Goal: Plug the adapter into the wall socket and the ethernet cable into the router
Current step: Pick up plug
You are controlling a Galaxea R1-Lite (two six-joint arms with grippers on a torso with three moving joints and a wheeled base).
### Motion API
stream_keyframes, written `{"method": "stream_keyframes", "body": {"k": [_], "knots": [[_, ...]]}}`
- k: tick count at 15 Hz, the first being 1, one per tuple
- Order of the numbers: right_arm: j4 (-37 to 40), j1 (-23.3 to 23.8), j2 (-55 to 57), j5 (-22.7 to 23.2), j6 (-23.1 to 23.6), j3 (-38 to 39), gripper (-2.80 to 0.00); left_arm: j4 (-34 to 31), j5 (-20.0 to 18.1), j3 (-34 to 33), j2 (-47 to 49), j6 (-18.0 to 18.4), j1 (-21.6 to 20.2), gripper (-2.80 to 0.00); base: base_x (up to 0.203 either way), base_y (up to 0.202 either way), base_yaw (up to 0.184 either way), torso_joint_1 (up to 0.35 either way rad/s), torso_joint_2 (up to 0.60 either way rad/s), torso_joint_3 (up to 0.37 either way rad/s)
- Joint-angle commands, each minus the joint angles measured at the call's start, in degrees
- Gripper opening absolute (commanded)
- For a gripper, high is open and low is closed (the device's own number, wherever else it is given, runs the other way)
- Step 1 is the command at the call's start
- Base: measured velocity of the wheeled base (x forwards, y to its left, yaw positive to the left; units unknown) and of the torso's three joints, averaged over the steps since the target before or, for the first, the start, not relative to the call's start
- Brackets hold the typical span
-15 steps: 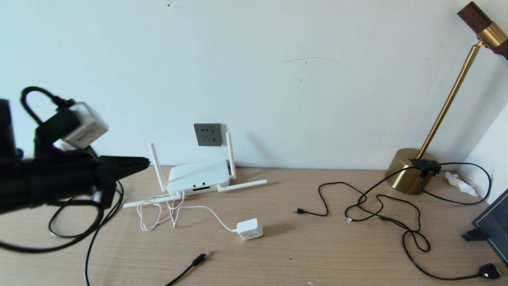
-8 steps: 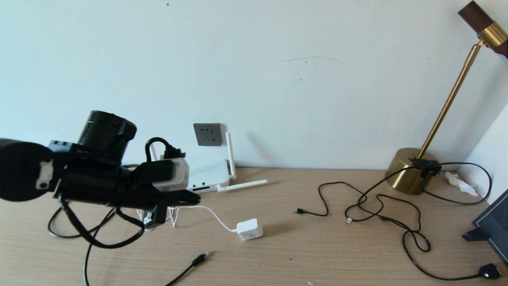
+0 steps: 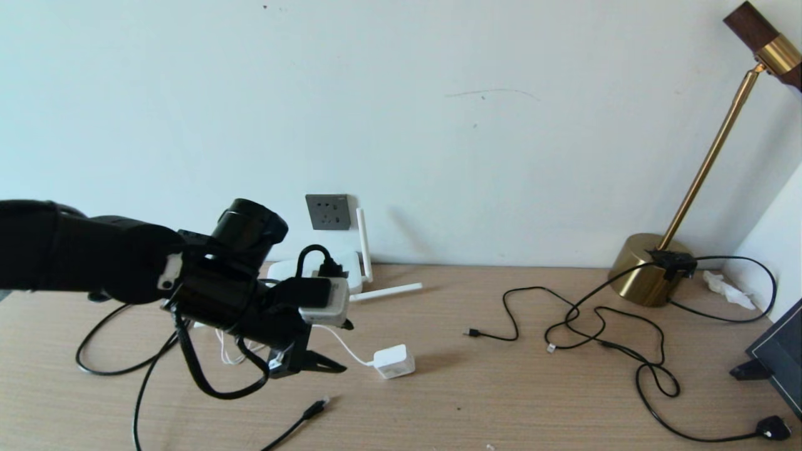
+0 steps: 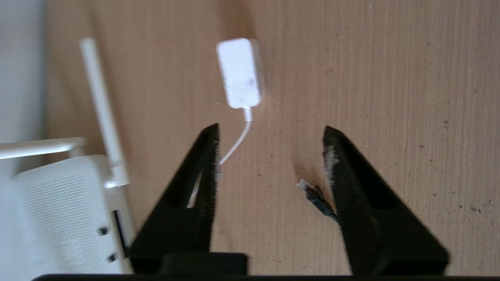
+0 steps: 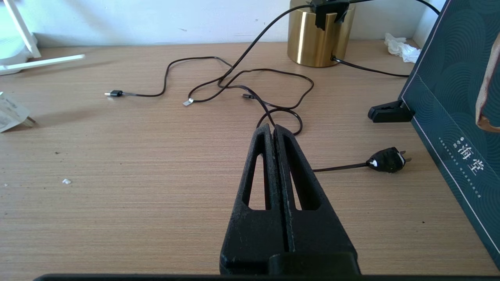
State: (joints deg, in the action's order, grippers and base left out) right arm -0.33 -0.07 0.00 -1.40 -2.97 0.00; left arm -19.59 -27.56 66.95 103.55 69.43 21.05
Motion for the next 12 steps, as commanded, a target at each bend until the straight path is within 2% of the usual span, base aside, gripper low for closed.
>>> {"method": "stream_keyframes", "body": {"k": [1, 5, 6, 10, 12], "knots": [[-0.02, -0.01, 0.09, 0.0, -0.02, 0.0, -2.8, -0.26, 0.61, -0.02, 3.16, 0.53, 0.68, 0.0, 0.0, 0.0, 0.0, 0.0, 0.0, 0.0], [-0.02, -0.01, 0.09, 0.0, -0.02, 0.0, -2.8, -0.16, 0.99, 2.39, 7.75, 0.62, 1.0, 0.0, 0.0, 0.0, 0.0, 0.0, 0.0, 0.0], [-0.02, -0.01, 0.09, 0.0, -0.02, 0.0, -2.8, -0.66, 2.05, 3.87, 8.7, 0.62, 1.51, 0.0, 0.0, 0.0, 0.0, 0.0, 0.0, 0.0], [-0.02, -0.01, 0.09, 0.0, -0.02, 0.0, -2.8, -8.95, 5.31, 10.78, 10.82, -0.44, 3.65, 0.0, 0.0, 0.0, 0.0, 0.0, 0.0, 0.0], [-0.02, -0.01, 0.09, 0.0, -0.02, 0.0, -2.8, -11.65, 5.89, 17.01, 13.64, -2.34, 4.6, 0.0, 0.0, 0.0, 0.0, 0.0, 0.0, 0.0]]}}
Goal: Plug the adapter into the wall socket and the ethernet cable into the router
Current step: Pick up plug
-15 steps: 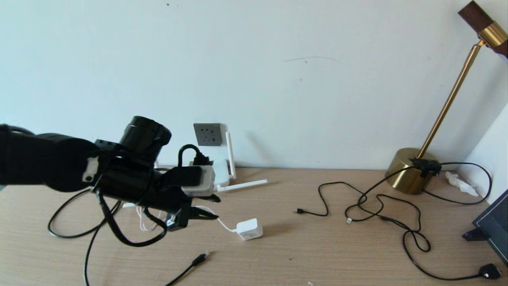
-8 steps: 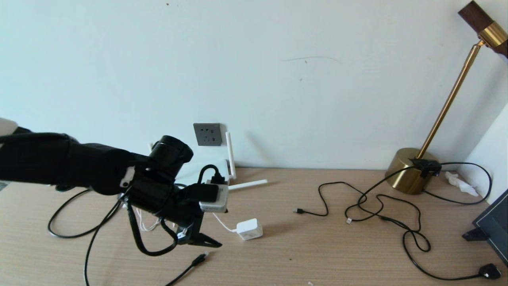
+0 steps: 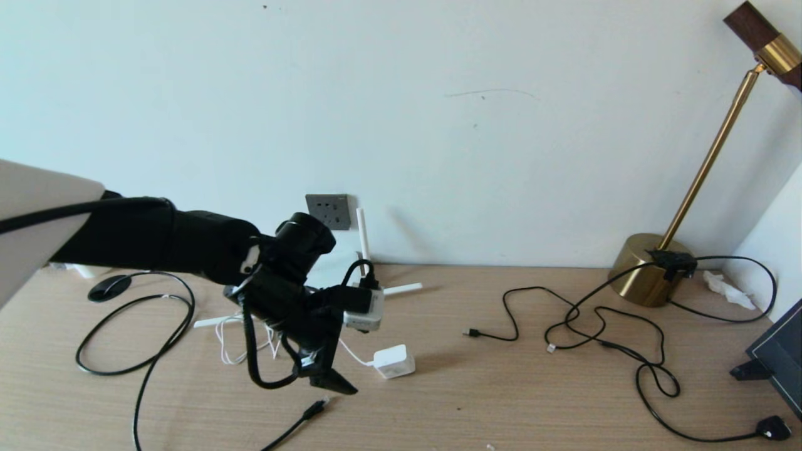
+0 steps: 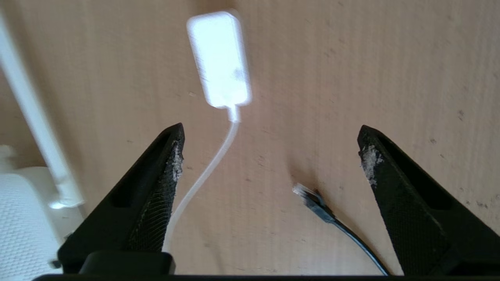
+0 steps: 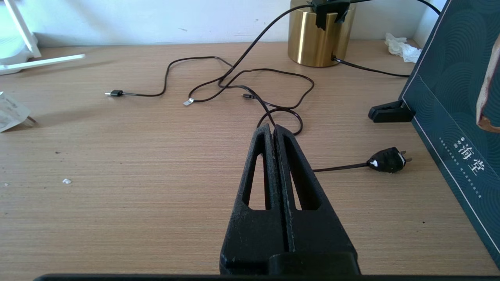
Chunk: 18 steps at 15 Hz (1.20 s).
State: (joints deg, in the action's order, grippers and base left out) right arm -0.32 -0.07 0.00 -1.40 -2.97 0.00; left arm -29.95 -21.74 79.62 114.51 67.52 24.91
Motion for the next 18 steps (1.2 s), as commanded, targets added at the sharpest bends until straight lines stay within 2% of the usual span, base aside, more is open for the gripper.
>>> {"method": "stream_keyframes", "body": {"k": [1, 3, 7, 18], "knots": [[-0.04, -0.01, 0.09, 0.0, -0.01, 0.0, -2.8, -2.49, 0.19, 7.3, 4.12, -2.42, 1.38, 0.0, 0.0, 0.0, 0.0, 0.0, 0.0, 0.0], [-0.04, -0.01, 0.09, 0.0, -0.01, 0.0, -2.8, -5.71, 0.23, 11.25, 5.36, -8.46, 2.93, 0.0, 0.0, 0.0, 0.0, 0.0, 0.0, 0.0], [-0.04, -0.01, 0.09, 0.0, -0.01, 0.0, -2.8, -8.72, 0.01, 15.39, 8.64, -12.03, 3.75, 0.0, 0.0, 0.0, 0.0, 0.0, 0.0, 0.0], [-0.04, -0.01, 0.09, 0.0, -0.01, 0.0, -2.8, -8.01, 0.13, 15.83, 12.95, -12.41, 4.1, 0.0, 0.0, 0.0, 0.0, 0.0, 0.0, 0.0]]}}
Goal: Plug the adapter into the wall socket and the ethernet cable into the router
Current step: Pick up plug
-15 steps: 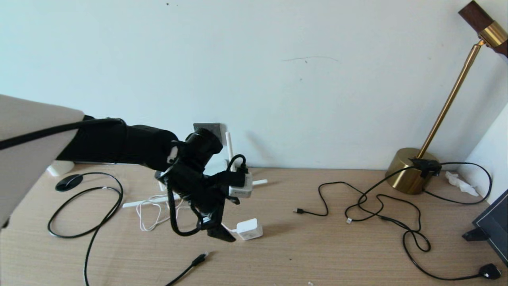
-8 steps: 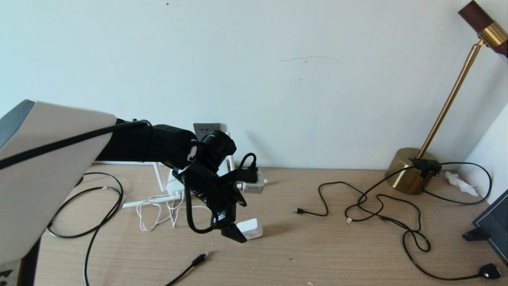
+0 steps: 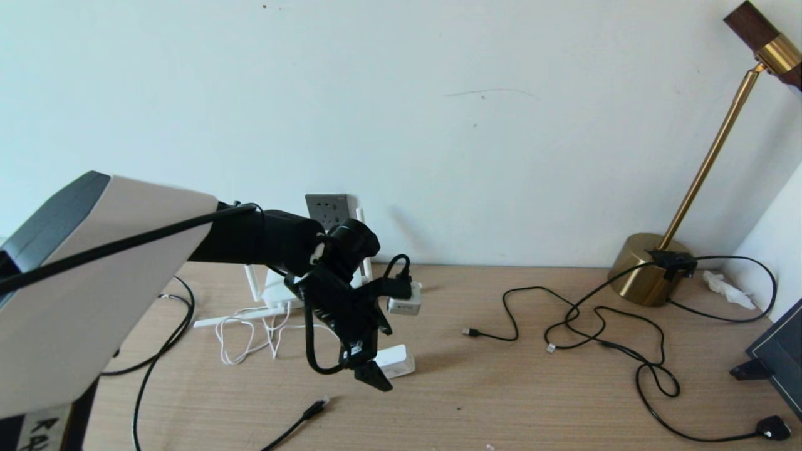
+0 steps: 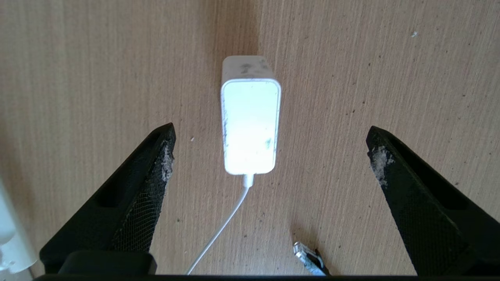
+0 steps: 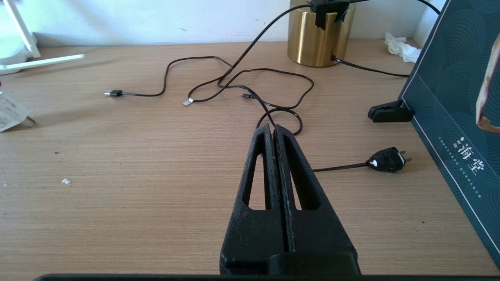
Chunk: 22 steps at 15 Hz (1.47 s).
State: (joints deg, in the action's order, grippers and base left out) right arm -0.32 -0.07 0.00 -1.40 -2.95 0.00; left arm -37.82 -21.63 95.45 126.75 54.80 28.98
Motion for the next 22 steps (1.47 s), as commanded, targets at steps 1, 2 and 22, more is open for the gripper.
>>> {"method": "stream_keyframes", "body": {"k": [1, 2, 22], "knots": [[-0.03, -0.01, 0.09, 0.0, -0.04, 0.0, -2.8, 0.03, 0.18, 0.0, 0.96, 0.31, 0.02, 0.0, 0.0, 0.0, 0.0, 0.0, 0.0, 0.0], [-0.03, -0.01, 0.09, 0.0, -0.04, 0.0, -2.8, 0.19, 0.18, 0.0, 1.13, 0.31, 0.02, 0.0, 0.0, 0.0, 0.0, 0.0, 0.0, 0.0], [-0.03, -0.01, 0.09, 0.0, -0.04, 0.0, -2.8, 1.87, 2.91, 0.7, 2.45, 0.57, 1.25, 0.0, 0.0, 0.0, 0.0, 0.0, 0.0, 0.0]]}}
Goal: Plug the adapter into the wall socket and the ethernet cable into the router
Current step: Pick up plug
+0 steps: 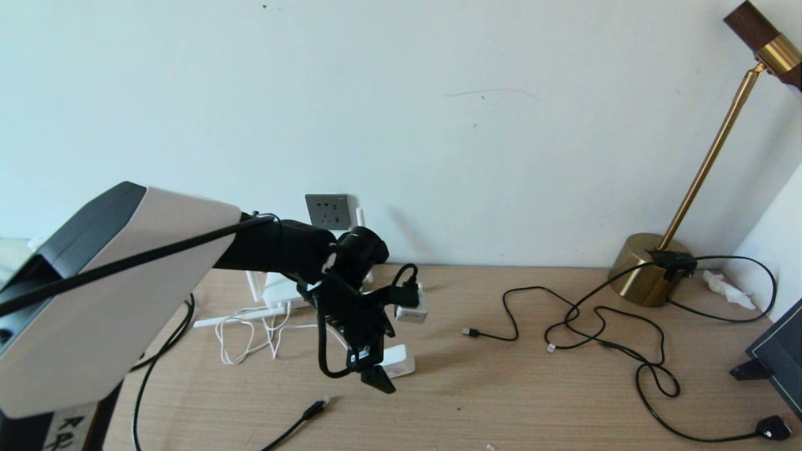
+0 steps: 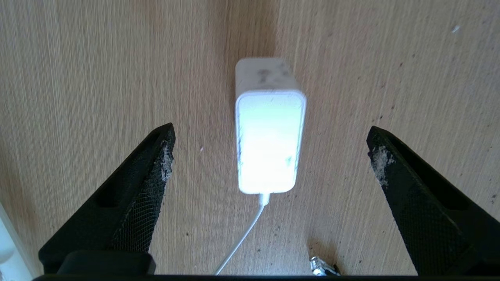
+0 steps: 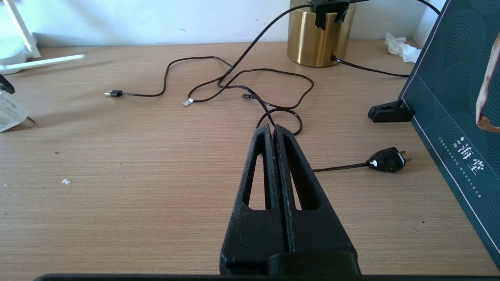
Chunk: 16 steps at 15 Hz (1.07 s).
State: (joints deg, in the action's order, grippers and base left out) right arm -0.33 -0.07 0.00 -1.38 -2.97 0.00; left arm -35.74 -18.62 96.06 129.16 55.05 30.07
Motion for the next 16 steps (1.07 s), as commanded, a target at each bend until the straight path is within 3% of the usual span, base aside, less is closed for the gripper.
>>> {"method": "stream_keyframes", "body": {"k": [1, 9, 10, 16], "knots": [[-0.02, -0.01, 0.09, -0.02, -0.01, 0.0, -2.8, -0.2, -0.1, 0.09, 0.04, 0.31, 0.25, 0.0, 0.0, 0.0, 0.0, 0.0, 0.0, 0.0], [-0.02, -0.01, 0.09, -0.02, -0.01, 0.0, -2.8, -0.2, 0.07, 0.53, 0.66, 0.23, 1.04, 0.0, 0.0, 0.0, 0.0, 0.0, 0.0, 0.0], [-0.02, -0.01, 0.09, -0.02, -0.01, 0.0, -2.8, -0.2, 0.07, 0.53, 0.66, 0.23, 1.07, -2.8, 0.0, 0.0, 0.0, 0.0, 0.0, 0.0], [-0.02, -0.01, 0.09, -0.02, -0.01, 0.0, -2.8, -0.2, 0.07, 0.53, 0.66, 0.23, 1.13, -2.8, 0.0, 0.0, 0.0, 0.0, 0.0, 0.0]]}}
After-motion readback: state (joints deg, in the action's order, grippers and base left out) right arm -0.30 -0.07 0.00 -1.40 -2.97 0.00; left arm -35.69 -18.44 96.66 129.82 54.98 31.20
